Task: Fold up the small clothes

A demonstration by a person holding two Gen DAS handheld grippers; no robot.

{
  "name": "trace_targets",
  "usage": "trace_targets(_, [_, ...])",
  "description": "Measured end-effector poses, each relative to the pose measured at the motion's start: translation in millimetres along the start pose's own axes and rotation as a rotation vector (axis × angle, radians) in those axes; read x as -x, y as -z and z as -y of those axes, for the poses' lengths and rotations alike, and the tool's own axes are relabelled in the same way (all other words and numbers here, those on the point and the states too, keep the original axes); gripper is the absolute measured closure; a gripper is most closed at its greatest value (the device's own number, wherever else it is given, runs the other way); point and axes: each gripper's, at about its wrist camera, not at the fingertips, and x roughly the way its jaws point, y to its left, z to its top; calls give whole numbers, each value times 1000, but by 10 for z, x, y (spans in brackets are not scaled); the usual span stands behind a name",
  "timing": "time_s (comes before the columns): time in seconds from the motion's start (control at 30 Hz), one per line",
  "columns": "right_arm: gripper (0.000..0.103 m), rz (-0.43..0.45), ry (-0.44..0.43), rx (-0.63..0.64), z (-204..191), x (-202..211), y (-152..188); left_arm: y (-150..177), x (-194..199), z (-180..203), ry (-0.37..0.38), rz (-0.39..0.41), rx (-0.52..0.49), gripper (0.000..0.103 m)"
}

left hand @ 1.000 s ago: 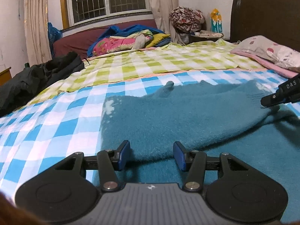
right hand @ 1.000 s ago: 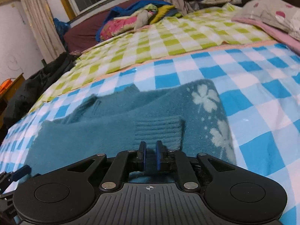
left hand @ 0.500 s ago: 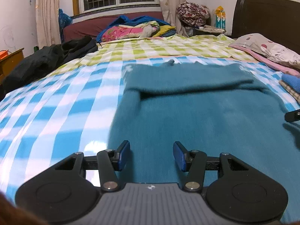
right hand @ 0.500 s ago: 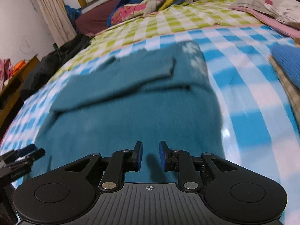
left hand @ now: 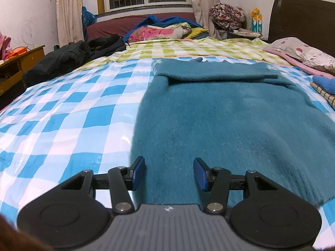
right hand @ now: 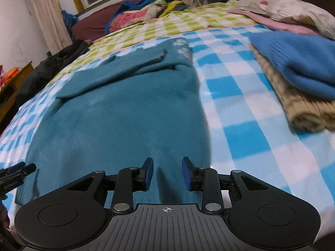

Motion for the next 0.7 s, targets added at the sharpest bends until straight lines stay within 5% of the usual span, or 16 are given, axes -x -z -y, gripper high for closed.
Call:
trace_targets(0.5, [65, -19, 38, -23, 94, -34, 215, 109, 31, -191, -56, -38, 86, 37])
trace_targets(0.7, [62, -11, 29, -20, 118, -106, 215, 112, -18, -178, -3, -58, 95, 36])
